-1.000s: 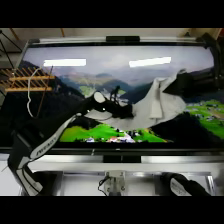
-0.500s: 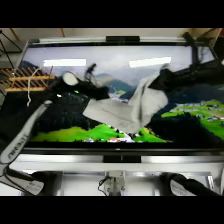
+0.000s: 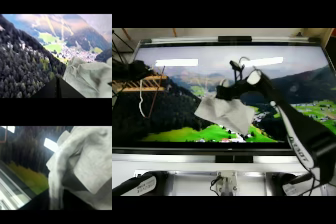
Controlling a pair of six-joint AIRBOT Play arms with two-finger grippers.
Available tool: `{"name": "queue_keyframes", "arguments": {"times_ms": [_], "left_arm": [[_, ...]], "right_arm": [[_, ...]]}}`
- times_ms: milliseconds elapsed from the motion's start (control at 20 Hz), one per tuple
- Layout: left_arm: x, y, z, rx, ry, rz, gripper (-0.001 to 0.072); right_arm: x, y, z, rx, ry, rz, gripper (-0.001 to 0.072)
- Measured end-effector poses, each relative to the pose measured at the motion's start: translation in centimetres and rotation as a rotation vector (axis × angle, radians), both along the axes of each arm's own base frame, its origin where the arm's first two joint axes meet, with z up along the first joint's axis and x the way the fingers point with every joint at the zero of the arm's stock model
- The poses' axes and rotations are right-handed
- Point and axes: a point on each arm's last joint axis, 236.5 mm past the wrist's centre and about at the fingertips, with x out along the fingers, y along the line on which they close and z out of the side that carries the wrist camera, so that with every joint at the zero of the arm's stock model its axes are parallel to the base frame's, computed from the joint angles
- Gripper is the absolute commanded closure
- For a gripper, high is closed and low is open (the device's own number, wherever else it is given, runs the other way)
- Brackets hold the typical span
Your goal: Fold the shirts.
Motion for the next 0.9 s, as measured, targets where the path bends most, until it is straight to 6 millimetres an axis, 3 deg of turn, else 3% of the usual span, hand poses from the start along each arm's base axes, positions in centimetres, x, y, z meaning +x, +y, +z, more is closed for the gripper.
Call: {"name": "queue_keyframes", "arguments": {"times_ms": [150,300,450,650,700,800,900], "left_arm": [[-1.2,0.9,1.7,0.016,-0.036,0.02,0.0674],[-1.7,1.2,1.8,0.021,-0.038,0.028,0.0674],[-2.0,1.4,0.9,0.026,-0.02,0.029,0.0674],[-2.2,1.4,0.3,0.03,-0.007,0.024,0.0674],[-2.2,1.4,0.2,0.031,-0.007,0.022,0.0673],[-2.2,1.4,0.1,0.03,-0.004,0.022,0.0673],[-2.2,1.4,0.0,0.031,-0.003,0.022,0.0673]], "right_arm": [[0.8,2.3,-1.3,0.088,0.042,-0.049,0.011],[1.8,0.6,-0.3,0.105,0.036,-0.065,0.011],[2.2,-5.1,0.5,-0.006,0.02,-0.051,0.011],[-0.8,-18.3,-3.4,-0.37,0.163,-0.044,0.0074],[-1.9,-20.4,-4.3,-0.405,0.215,-0.06,0.0043],[-4.7,-22.1,-6.6,-0.399,0.334,-0.061,0.0043],[-6.7,-21.5,-8.6,-0.339,0.39,-0.061,0.0043]]}}
